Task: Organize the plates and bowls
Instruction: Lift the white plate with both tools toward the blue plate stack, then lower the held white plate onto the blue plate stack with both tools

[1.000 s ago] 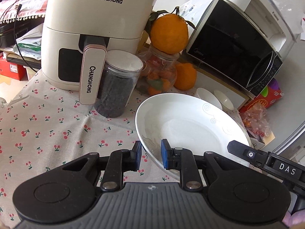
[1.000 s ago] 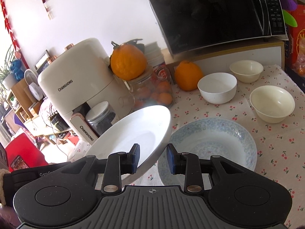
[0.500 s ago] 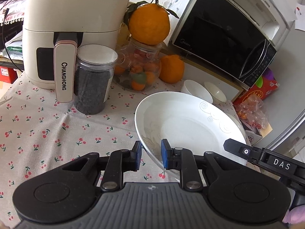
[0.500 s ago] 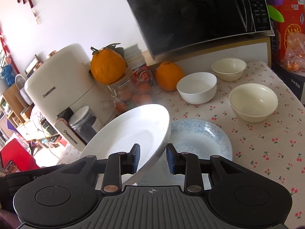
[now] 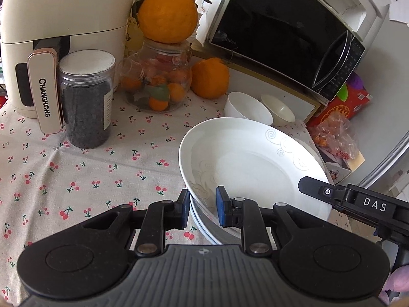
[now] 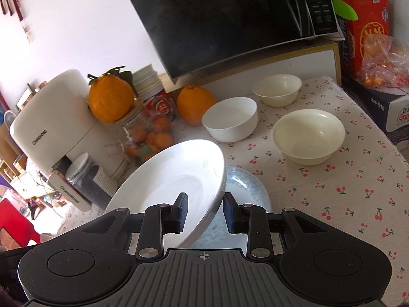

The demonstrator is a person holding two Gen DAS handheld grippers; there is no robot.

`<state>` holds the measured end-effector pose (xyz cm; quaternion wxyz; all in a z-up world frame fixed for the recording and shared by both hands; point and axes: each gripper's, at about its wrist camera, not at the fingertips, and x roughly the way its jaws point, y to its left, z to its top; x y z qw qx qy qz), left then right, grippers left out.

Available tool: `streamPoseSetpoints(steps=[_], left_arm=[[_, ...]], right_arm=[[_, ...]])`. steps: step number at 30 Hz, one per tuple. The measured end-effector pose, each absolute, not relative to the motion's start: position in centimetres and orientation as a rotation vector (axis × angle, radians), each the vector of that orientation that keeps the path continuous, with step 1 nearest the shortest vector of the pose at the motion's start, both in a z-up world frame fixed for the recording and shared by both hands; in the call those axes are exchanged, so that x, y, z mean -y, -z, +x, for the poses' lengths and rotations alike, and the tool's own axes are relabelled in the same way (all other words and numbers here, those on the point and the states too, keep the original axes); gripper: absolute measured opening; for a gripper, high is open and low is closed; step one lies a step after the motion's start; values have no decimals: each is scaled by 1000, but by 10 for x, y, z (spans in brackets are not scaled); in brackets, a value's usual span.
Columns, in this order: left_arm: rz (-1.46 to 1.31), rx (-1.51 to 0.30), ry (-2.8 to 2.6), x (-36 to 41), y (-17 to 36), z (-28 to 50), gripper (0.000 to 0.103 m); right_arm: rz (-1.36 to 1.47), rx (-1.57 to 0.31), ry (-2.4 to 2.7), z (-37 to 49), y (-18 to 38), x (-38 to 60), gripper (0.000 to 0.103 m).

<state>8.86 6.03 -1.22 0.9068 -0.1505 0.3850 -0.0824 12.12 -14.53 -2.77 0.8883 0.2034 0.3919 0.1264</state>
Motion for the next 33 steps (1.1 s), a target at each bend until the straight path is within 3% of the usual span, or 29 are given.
streamPoseSetpoints(steps=[33], left_arm=[[-133, -832, 92, -24, 27, 100, 19]], right_arm=[[324, -955, -192, 131, 61, 142, 30]])
